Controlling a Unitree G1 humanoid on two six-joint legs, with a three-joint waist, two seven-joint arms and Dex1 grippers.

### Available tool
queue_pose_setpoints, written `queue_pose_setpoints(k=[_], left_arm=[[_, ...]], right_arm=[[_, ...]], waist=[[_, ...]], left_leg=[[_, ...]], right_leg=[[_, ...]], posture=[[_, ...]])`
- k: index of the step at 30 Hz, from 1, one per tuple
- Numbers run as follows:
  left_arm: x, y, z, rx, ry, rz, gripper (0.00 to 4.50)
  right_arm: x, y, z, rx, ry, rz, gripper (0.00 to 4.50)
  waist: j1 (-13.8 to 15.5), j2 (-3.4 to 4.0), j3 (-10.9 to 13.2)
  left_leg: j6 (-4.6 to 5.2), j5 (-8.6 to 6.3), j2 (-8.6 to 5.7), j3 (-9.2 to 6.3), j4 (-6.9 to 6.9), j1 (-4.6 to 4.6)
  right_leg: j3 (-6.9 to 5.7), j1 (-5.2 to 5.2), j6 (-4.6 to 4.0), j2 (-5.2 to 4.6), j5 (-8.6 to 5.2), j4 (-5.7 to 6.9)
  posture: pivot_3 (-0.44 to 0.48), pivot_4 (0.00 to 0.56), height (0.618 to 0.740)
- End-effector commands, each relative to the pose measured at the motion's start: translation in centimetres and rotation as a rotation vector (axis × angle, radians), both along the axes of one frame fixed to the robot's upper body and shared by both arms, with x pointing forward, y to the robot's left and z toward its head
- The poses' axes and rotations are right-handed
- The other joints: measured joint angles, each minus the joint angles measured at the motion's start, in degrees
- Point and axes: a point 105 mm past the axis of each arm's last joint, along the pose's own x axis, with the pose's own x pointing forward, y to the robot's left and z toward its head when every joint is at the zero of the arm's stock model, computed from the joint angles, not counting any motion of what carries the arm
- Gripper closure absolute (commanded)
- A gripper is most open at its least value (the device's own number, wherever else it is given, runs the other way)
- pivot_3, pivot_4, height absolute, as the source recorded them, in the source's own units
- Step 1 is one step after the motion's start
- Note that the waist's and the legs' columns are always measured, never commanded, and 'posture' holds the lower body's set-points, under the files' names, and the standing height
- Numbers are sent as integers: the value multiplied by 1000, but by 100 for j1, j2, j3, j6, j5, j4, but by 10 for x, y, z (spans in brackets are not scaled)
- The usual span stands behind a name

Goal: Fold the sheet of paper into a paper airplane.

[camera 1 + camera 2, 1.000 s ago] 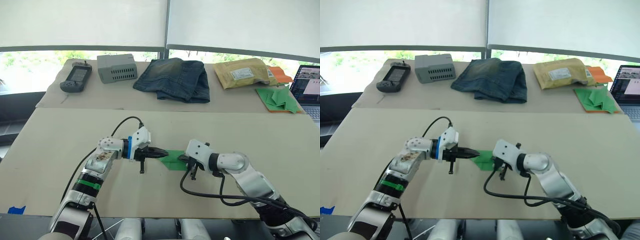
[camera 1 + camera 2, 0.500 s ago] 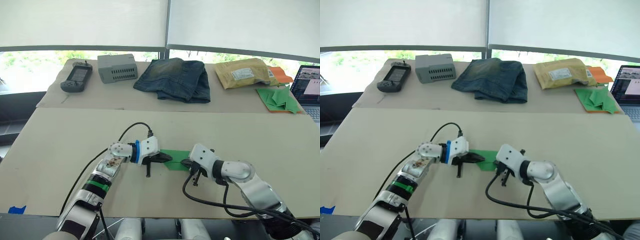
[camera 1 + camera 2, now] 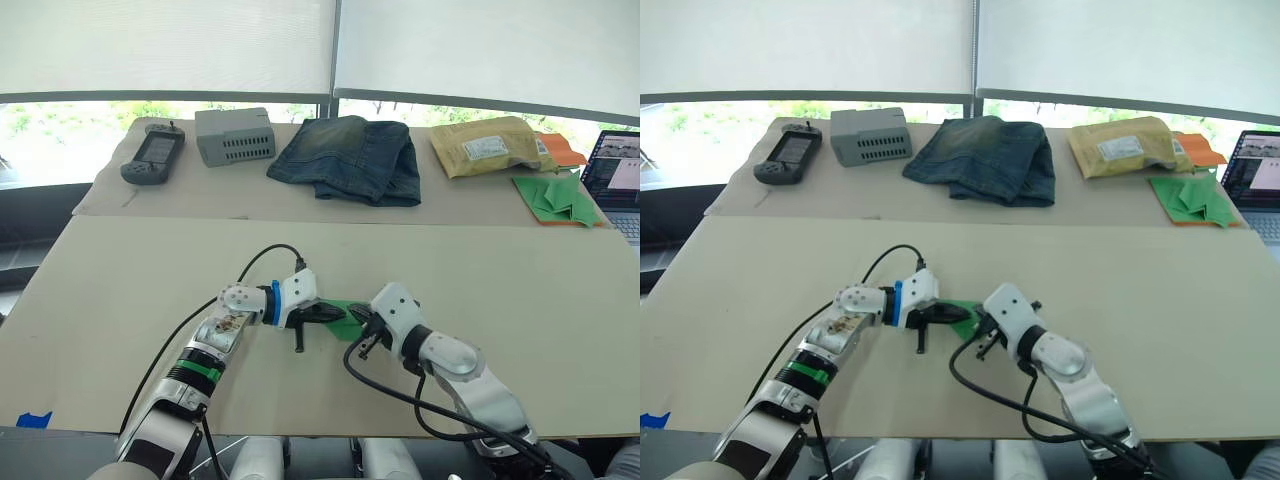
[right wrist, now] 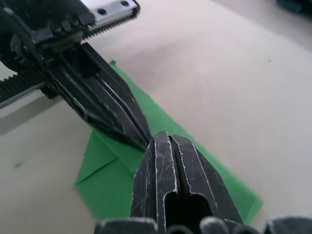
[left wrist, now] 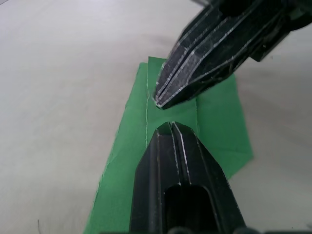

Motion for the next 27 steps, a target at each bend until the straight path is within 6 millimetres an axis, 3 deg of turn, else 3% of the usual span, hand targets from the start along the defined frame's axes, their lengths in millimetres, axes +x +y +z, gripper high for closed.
queue_pose_setpoints(k=[1,5,9,15,21,22,27], left_arm=[[-5,5,-15,46,49,6,4500],[-7,3,-16,49,61,-5,4500],[-13,3,-16,61,63,-47,4500],[-11,4,-15,55,62,-56,4500],[-10,0,-14,45,61,-63,4500],[-10,-1,-13,44,62,-64,4500],[-9,-6,-12,39,57,-68,4500]], right_arm=[[-2,-1,3,78,28,-47,4444],[0,-12,-12,35,45,-129,4444],[-5,-41,-18,-19,23,-292,4444],[-18,-67,-10,-36,-39,-374,4444],[-4,-40,60,105,-356,-220,4444],[-3,-33,63,104,-369,-187,4444],[4,-14,32,107,-223,-131,4444]], waist=[[-2,1,-1],[-7,5,-11],[6,7,-42],[5,1,-72],[-25,2,-72],[-25,2,-72],[11,1,-72]], left_leg=[[0,0,1,-1,0,1],[0,0,2,-1,-1,3],[0,0,1,-1,-3,3],[1,-1,1,1,-6,4],[1,-1,2,4,-6,6],[1,-1,1,5,-6,6],[5,-3,-1,-5,-14,2]], right_leg=[[0,1,1,1,-1,0],[0,2,3,2,-3,-1],[-1,3,5,0,-5,-2],[0,4,9,-2,-10,-6],[1,3,11,0,-10,-6],[1,2,11,2,-10,-6],[-8,2,2,8,-15,-8]], posture=[[0,150,728],[0,150,728],[0,150,728],[0,150,728],[0,150,728],[0,150,728],[0,150,728]])
